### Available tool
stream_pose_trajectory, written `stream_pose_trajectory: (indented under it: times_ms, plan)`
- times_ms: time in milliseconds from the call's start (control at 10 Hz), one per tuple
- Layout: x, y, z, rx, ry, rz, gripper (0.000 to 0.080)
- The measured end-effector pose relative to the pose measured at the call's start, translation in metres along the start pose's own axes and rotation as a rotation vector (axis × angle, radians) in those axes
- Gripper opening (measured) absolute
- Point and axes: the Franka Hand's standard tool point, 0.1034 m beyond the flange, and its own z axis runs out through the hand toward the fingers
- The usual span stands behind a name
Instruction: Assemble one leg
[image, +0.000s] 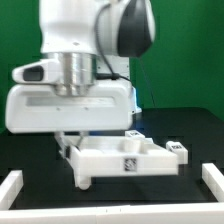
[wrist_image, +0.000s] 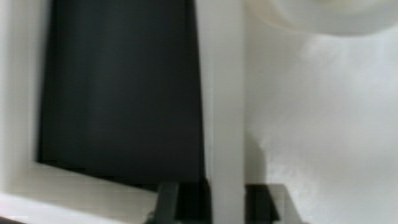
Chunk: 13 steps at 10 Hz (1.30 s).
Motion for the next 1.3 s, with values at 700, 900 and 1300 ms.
stream_pose_trajectory:
  times_ms: [700, 900, 1300]
  plan:
    - [-0.006, -0.008, 0.004, 0.018, -0.035, 0.087, 0.0052]
    - [0.007, -0.027, 0.014, 0.023, -0.048, 0.211, 0.0052]
    - [0.009, -0.064, 0.041, 0.042, -0.048, 0.339, 0.0054]
